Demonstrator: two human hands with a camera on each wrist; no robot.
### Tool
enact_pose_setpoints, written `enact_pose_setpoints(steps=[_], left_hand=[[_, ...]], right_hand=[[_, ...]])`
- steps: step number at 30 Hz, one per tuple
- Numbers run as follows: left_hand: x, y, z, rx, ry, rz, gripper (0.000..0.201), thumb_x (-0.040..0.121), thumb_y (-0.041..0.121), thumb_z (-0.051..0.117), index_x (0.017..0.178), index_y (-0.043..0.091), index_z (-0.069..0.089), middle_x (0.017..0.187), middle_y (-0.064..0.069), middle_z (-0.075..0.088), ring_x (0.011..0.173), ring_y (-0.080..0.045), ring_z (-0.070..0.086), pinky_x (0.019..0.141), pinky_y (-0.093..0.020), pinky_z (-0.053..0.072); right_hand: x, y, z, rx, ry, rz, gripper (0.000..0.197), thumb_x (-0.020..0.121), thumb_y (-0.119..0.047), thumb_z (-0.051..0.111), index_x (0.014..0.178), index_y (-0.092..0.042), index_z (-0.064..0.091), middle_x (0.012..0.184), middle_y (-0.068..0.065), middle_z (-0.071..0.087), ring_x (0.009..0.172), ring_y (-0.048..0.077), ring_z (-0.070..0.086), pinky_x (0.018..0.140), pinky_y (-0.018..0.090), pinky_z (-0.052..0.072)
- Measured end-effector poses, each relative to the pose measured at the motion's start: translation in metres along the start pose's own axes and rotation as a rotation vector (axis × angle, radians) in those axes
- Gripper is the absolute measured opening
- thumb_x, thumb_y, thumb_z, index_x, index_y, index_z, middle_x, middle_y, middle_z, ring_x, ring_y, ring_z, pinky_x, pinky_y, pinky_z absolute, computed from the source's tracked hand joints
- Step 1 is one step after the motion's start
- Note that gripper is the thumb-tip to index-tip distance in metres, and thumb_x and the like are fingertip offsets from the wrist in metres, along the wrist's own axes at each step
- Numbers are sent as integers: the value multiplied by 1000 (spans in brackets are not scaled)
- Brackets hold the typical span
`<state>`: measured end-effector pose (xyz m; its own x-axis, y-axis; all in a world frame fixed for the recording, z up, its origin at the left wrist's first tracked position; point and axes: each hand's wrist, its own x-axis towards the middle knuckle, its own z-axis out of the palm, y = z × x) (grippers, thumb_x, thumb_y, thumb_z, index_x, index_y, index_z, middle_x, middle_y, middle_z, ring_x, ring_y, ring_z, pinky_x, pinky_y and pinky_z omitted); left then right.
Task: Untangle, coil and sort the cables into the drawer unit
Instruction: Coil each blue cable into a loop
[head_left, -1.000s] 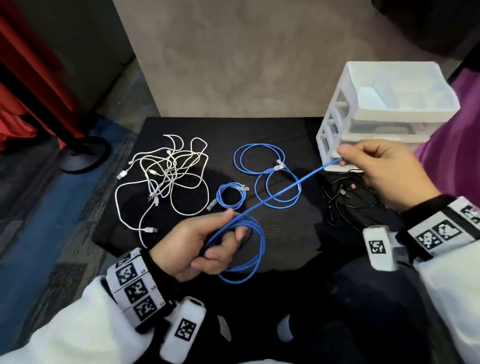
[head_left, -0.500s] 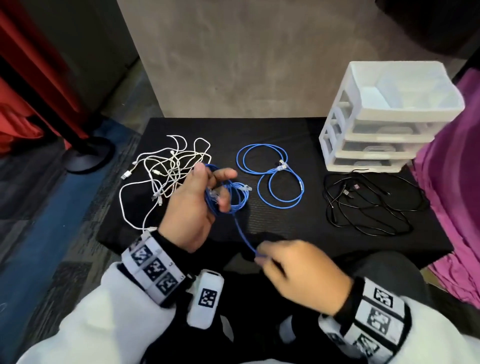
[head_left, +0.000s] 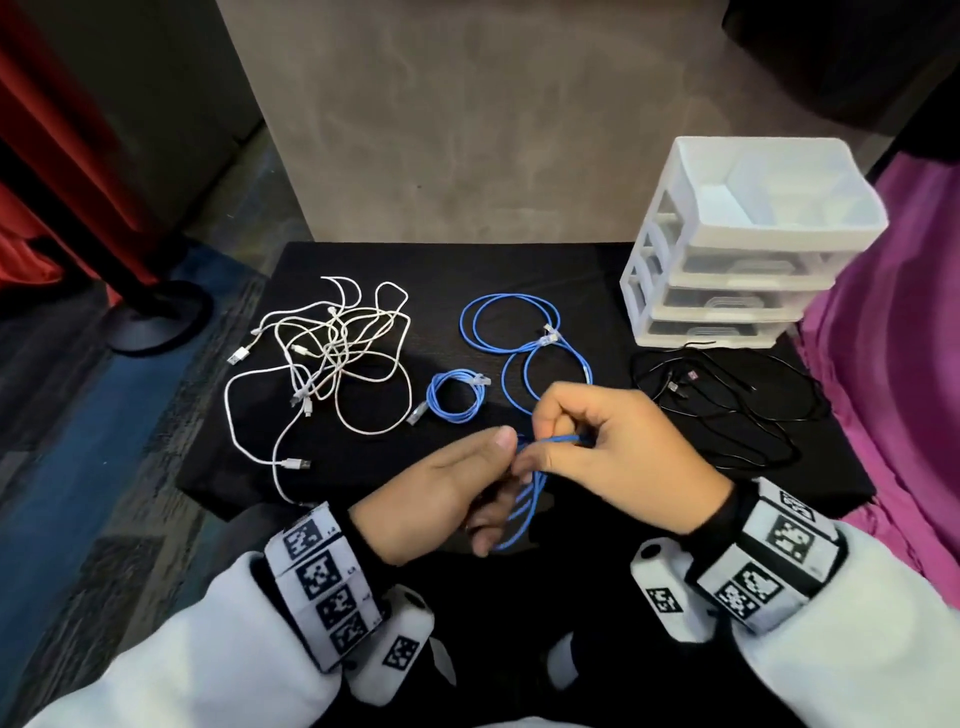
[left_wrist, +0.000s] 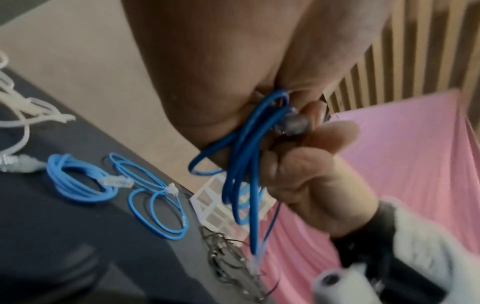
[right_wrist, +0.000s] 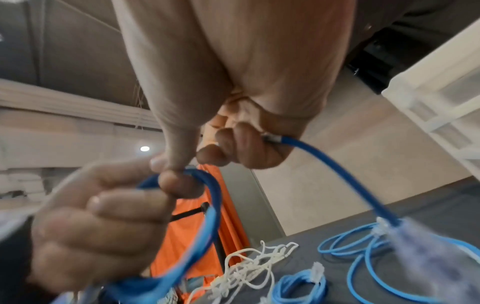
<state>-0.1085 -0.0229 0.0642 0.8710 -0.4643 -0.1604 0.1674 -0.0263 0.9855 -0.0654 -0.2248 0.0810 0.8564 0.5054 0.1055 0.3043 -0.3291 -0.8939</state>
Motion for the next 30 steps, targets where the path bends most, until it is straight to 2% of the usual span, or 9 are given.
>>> enact_pose_setpoints(steps=[3,6,8,12,15,17,22,25,30], left_hand=[[-2,5,0,-169,-22,-5,36,103,38,37,95,4,49,52,1,33,40,-14,38,47,-24,38],[-5,4,-1,-299,17,-15,36,103,37,39,94,5,52,51,1,30,40,-13,35,46,-26,38],[-5,0,0,-295,52,-4,36,104,37,39,91,10,58,53,0,32,43,-14,39,50,-29,39],[-1,-5,2,-94,177,33,33,108,32,45,85,22,67,65,-1,43,57,-14,49,71,-42,43],[5,-3,5,-71,278,31,27,104,28,47,93,12,66,65,0,43,60,-16,45,75,-39,51],[10,2,14,-39,382,39,28,106,27,45,93,8,62,63,-1,43,60,-23,41,64,-28,53],[17,12,28,-318,502,32,34,110,28,37,86,9,52,49,13,42,39,2,38,40,-13,32],[19,8,26,-521,426,-1,38,108,38,40,98,7,60,61,4,36,50,-6,37,54,-23,46],[16,5,24,-523,348,-67,37,106,41,40,102,9,58,68,0,43,69,-17,57,79,-35,55]], right_hand=[[-1,7,5,80,-3,-13,17,90,-16,81,89,-13,65,76,11,57,69,11,51,68,19,45],[-3,10,12,173,-1,-10,10,99,-16,70,107,-12,69,92,-1,70,88,7,63,89,21,48],[-4,10,14,237,-55,26,12,103,-14,62,106,-5,69,88,-2,74,85,8,64,88,21,49],[-3,14,12,182,24,55,12,102,-20,67,93,-14,71,80,10,69,72,27,61,77,46,52],[-3,16,15,136,129,54,15,101,-22,69,86,-18,71,72,-2,64,72,11,57,76,35,48],[-3,16,21,120,205,41,16,103,-25,65,88,-21,69,72,-5,61,70,10,56,74,35,48],[-3,9,34,143,263,29,10,105,-35,60,101,-30,67,71,0,62,65,26,58,69,51,52],[2,11,29,98,372,-2,13,104,-27,63,93,-24,70,67,-17,62,63,3,55,65,36,49],[6,17,20,73,475,-1,14,103,-24,64,91,-26,69,65,-24,60,61,1,56,66,23,41]])
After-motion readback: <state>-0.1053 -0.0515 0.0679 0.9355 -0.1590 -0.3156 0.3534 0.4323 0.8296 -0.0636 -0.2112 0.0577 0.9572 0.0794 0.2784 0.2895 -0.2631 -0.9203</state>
